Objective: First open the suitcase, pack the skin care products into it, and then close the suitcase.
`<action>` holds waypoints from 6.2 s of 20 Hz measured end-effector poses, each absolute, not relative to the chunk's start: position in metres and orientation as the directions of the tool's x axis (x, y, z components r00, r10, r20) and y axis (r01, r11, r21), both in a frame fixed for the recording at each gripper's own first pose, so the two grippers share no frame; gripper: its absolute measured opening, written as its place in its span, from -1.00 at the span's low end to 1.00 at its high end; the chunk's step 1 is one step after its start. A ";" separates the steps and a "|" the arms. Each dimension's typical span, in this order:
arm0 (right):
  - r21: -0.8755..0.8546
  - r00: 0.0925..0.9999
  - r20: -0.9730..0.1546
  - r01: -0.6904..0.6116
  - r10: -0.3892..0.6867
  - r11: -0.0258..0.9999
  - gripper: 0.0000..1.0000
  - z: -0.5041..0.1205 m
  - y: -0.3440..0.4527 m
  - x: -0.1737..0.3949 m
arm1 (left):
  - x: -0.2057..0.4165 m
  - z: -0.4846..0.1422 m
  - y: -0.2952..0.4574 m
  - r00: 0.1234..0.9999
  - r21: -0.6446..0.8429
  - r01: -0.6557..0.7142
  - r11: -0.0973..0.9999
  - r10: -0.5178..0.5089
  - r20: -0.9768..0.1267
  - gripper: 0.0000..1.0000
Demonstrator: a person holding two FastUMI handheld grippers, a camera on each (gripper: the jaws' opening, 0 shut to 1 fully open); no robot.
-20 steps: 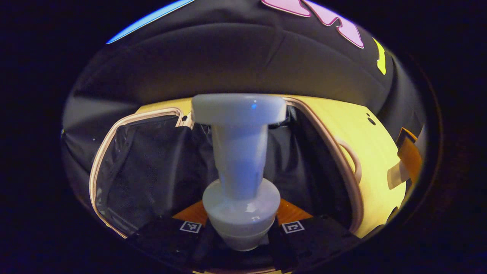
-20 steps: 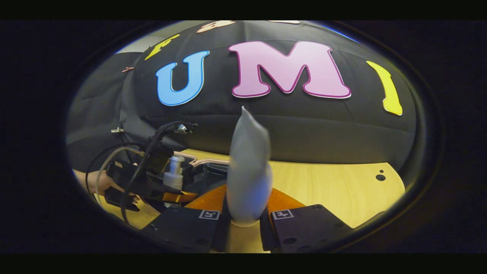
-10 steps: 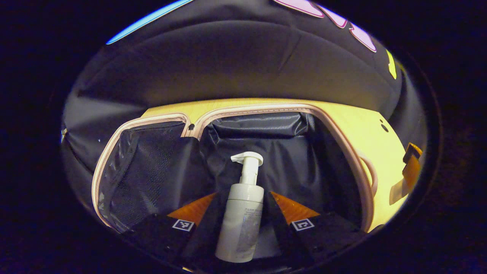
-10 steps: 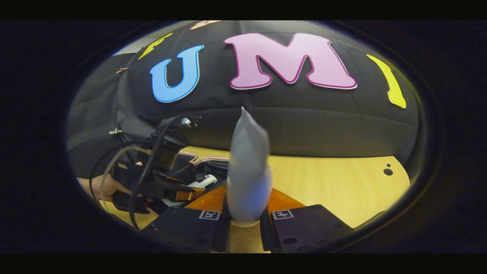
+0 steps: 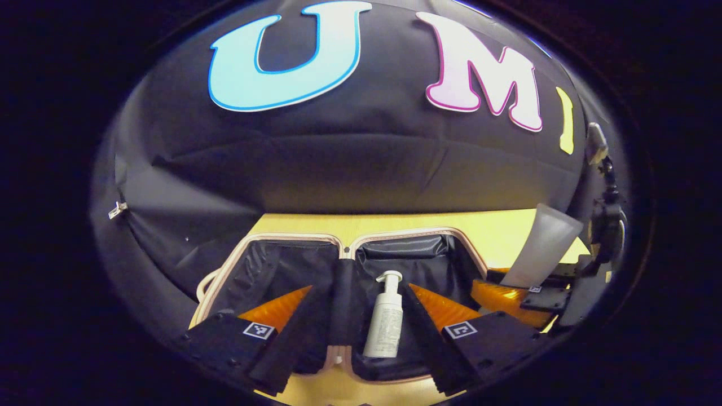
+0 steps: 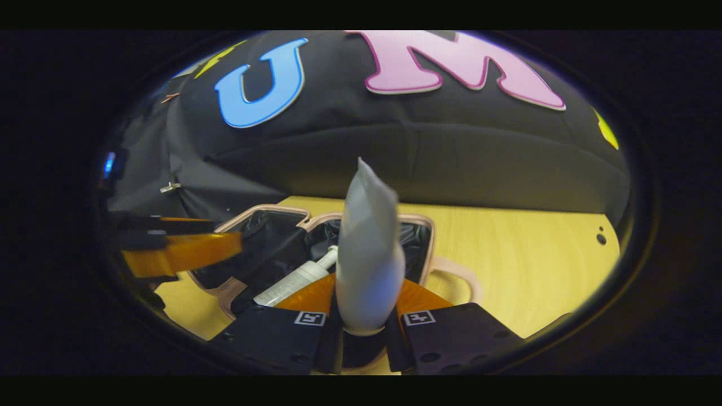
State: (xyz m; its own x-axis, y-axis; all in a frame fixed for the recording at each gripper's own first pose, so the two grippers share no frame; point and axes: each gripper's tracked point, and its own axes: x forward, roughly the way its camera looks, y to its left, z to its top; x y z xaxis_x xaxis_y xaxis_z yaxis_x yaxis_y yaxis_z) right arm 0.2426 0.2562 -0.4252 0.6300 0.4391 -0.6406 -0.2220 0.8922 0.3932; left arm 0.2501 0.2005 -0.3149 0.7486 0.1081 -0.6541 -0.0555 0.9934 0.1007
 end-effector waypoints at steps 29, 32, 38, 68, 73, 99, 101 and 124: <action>0.314 0.771 -0.517 -0.234 0.372 0.920 0.96 -0.324 0.238 0.213 | 0.216 -0.341 0.474 0.669 0.116 -0.386 0.915 0.364 -0.647 0.87; 0.279 0.788 -0.489 -0.267 0.375 0.923 0.96 -0.298 0.231 0.196 | 0.222 -0.368 0.490 0.620 0.025 -0.431 0.902 0.315 -0.719 0.87; 0.260 0.800 -0.447 -0.311 0.400 0.914 0.96 -0.268 0.222 0.145 | 0.237 -0.407 0.544 0.530 0.146 -0.399 0.905 0.357 -0.769 0.85; 0.175 0.807 -0.507 -0.248 0.303 0.953 0.96 -0.294 0.158 0.118 | 0.285 -0.253 0.429 0.598 0.208 -0.122 0.971 0.239 -0.765 -0.81; 0.189 0.819 -0.507 -0.198 0.268 0.962 0.96 -0.293 0.127 0.108 | 0.302 -0.205 0.349 0.681 0.240 -0.028 0.970 0.194 -0.706 -0.83; 0.111 0.827 -0.557 -0.017 0.076 0.994 0.96 -0.335 -0.066 0.093 | 0.315 -0.329 -0.044 0.708 0.010 0.282 0.959 -0.201 -0.677 -0.83; 0.123 0.812 -0.579 -0.004 0.075 0.992 0.96 -0.347 -0.076 0.093 | 0.310 -0.358 -0.057 0.711 -0.025 0.237 0.971 -0.191 -0.677 -0.83; 0.062 0.957 -0.287 0.056 -0.036 0.996 0.94 -0.096 -0.048 0.043 | 0.125 -0.104 -0.055 0.945 -0.119 0.081 0.990 -0.114 -0.308 0.90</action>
